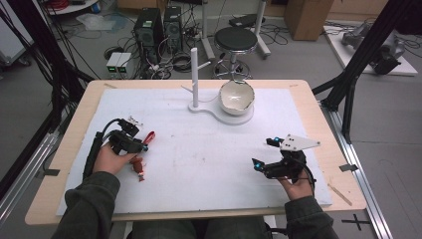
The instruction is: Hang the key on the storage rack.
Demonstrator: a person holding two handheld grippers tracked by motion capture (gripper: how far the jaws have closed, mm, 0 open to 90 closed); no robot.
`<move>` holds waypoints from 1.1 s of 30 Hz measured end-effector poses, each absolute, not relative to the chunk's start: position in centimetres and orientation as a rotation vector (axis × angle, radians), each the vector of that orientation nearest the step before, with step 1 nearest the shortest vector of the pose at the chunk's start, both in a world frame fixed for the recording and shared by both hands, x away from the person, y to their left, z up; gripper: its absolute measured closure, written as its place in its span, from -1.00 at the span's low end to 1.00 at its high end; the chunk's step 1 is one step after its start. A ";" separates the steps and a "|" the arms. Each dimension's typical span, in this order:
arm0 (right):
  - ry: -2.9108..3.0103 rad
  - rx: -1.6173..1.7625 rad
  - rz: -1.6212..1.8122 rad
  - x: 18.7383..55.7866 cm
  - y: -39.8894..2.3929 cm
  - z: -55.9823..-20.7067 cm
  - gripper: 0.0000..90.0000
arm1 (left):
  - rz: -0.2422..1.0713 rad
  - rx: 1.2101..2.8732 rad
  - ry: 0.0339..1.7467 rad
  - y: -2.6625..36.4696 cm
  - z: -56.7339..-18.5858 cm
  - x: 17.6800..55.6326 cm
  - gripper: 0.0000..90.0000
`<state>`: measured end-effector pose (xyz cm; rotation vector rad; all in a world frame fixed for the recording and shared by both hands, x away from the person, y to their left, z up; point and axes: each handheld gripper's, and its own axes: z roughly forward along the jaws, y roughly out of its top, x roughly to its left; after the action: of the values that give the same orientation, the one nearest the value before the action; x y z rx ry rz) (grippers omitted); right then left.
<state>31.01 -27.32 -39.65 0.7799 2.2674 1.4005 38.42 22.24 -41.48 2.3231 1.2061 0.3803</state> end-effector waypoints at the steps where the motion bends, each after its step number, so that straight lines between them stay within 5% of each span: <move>1: 2.268 0.780 1.399 31.0 -27.3 -39.6 -0.79 | 0.386 2.332 1.203 22.2 -41.6 38.5 0.54; 20: 2.259 0.781 1.404 31.0 -27.4 -39.6 -0.79 | 0.371 2.344 1.210 21.9 -41.8 38.5 0.89; 33: 2.263 0.781 1.404 31.0 -27.4 -39.6 -0.79 | 0.389 2.351 1.207 21.8 -41.7 38.5 0.91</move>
<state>30.95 -27.38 -39.61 0.7815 2.2629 1.4042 38.47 21.85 -41.69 2.3508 1.2073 0.3889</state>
